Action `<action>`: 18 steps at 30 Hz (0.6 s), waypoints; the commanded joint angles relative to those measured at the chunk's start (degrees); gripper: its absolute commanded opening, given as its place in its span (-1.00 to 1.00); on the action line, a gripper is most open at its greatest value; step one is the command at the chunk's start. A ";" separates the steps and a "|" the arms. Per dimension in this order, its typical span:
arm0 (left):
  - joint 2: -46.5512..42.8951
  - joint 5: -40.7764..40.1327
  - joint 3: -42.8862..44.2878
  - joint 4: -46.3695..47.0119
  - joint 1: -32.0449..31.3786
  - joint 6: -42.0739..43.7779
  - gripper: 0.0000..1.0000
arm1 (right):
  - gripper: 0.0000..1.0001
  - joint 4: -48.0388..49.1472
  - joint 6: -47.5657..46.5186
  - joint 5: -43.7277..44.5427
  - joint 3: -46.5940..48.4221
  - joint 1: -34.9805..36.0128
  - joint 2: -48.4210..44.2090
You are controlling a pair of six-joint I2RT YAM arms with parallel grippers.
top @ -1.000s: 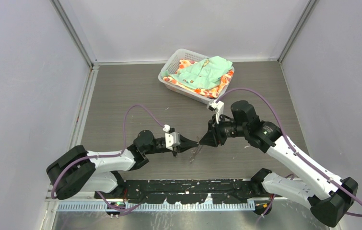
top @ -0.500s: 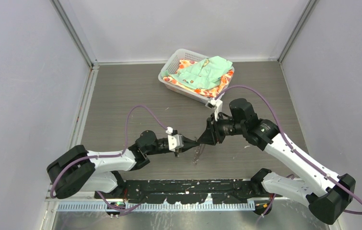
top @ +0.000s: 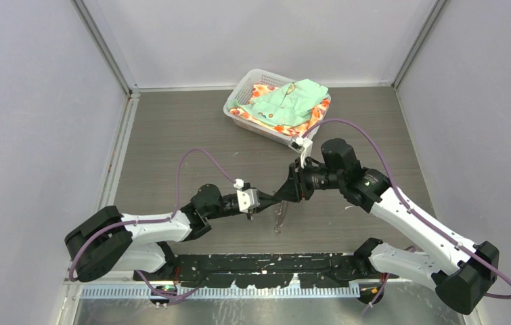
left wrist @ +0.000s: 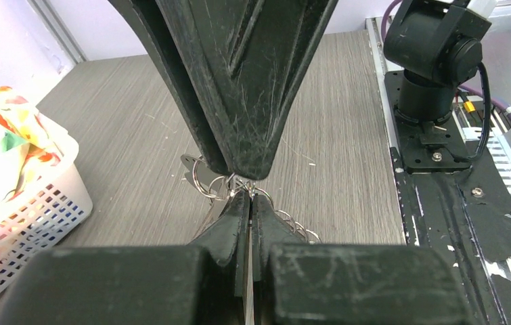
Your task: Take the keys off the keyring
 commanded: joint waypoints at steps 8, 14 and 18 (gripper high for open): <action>0.89 -5.00 0.75 -6.12 -0.41 -1.58 -0.91 | -0.98 12.14 4.98 7.18 -1.16 2.99 -1.36; 0.76 -8.56 -0.62 -4.18 -0.41 -3.84 -0.65 | -0.98 12.41 6.05 10.51 -2.25 2.94 -2.04; 0.93 -9.55 -1.54 -3.01 -0.41 -4.42 -0.48 | -0.98 12.60 6.40 12.46 -3.02 2.94 -2.81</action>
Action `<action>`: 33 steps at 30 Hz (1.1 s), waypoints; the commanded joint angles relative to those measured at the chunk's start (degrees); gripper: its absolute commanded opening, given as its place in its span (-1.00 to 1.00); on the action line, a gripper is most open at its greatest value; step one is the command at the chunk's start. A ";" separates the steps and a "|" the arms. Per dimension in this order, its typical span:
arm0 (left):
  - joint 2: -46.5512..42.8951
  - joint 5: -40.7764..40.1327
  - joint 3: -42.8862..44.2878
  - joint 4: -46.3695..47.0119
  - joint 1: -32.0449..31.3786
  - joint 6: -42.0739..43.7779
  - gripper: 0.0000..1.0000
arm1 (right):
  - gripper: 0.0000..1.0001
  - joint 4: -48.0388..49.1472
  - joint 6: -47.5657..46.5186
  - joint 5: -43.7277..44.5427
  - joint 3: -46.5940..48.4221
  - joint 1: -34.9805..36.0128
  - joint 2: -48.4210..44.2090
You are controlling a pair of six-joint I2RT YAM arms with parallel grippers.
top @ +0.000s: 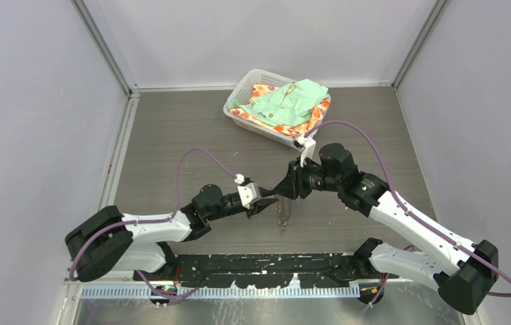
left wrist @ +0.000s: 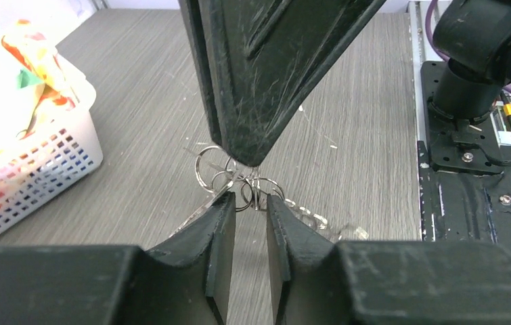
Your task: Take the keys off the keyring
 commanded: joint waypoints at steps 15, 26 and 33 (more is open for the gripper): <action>3.12 -10.32 -5.14 13.08 -0.37 -4.66 -0.44 | -0.98 7.77 2.55 2.08 -0.34 0.46 -2.85; 3.16 -11.14 -7.04 18.22 -0.37 -3.98 -0.46 | -0.98 7.95 2.32 1.72 -0.40 0.54 -3.03; -1.17 -10.61 -8.73 17.56 -0.37 -3.10 -0.41 | -0.98 7.56 1.93 1.95 -0.13 0.52 -3.16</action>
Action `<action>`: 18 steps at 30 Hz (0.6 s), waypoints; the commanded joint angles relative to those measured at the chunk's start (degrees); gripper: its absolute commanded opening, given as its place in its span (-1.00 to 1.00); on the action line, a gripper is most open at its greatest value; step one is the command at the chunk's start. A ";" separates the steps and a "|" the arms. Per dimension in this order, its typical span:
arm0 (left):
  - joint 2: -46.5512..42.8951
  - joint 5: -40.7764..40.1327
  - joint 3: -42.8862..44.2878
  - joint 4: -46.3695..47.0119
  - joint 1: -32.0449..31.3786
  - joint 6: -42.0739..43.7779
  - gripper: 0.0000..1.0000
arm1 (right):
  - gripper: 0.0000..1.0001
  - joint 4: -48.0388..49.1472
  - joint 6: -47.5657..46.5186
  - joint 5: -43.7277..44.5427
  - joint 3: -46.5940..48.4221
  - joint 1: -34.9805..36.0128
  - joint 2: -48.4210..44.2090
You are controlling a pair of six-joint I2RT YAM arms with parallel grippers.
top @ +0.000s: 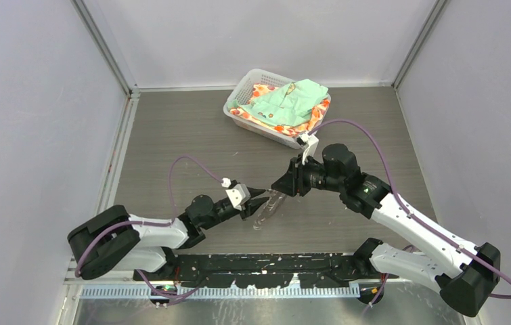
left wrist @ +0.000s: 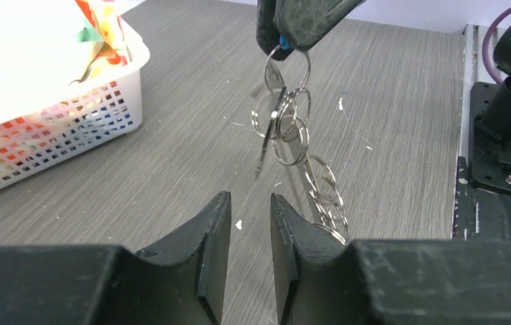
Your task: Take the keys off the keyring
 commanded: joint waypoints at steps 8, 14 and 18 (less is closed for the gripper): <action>-7.16 4.73 -1.03 3.36 -0.15 -0.36 -0.48 | -0.98 3.76 0.38 -1.44 0.27 0.36 -1.96; -5.01 7.95 -0.18 4.95 -0.15 -0.36 -0.50 | -0.98 4.30 0.60 -1.29 0.28 0.75 -1.76; -4.61 7.53 -0.34 5.50 -0.15 -2.58 -0.59 | -0.98 4.00 0.51 -1.03 0.37 0.85 -1.91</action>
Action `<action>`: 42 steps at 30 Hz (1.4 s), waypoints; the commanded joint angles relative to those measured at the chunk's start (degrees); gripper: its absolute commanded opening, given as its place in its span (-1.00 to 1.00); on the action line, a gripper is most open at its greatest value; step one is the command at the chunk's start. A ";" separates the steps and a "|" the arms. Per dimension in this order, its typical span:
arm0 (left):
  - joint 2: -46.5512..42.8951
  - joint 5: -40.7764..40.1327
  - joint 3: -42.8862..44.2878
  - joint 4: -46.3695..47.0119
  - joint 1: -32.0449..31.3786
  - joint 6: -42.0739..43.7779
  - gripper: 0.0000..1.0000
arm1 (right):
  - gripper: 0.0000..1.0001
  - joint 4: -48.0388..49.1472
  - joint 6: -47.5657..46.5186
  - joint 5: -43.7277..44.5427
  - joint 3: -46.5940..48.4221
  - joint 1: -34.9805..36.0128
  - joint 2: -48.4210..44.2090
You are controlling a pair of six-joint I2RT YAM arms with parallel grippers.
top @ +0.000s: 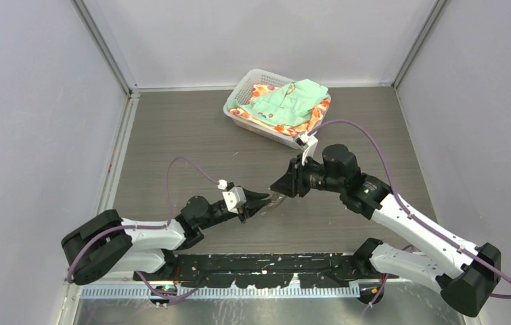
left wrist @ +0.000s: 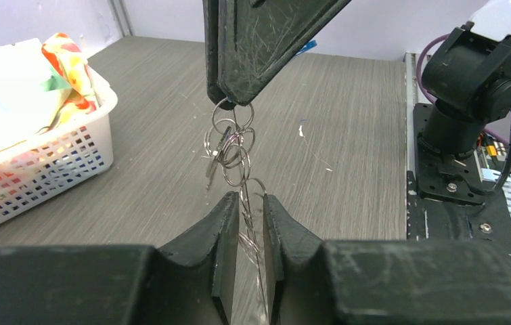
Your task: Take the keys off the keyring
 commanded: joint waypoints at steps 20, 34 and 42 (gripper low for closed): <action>0.86 0.68 1.05 5.79 -0.15 -3.34 -0.35 | -0.98 5.03 -0.98 -2.48 -0.59 1.98 -1.52; 0.74 3.36 2.57 5.24 -0.15 -6.04 -0.23 | -0.98 3.50 -1.46 -0.08 0.76 2.98 -1.18; 3.13 2.04 3.70 6.37 -0.15 -6.56 -0.28 | -0.98 3.52 -1.64 1.09 0.99 3.73 -0.95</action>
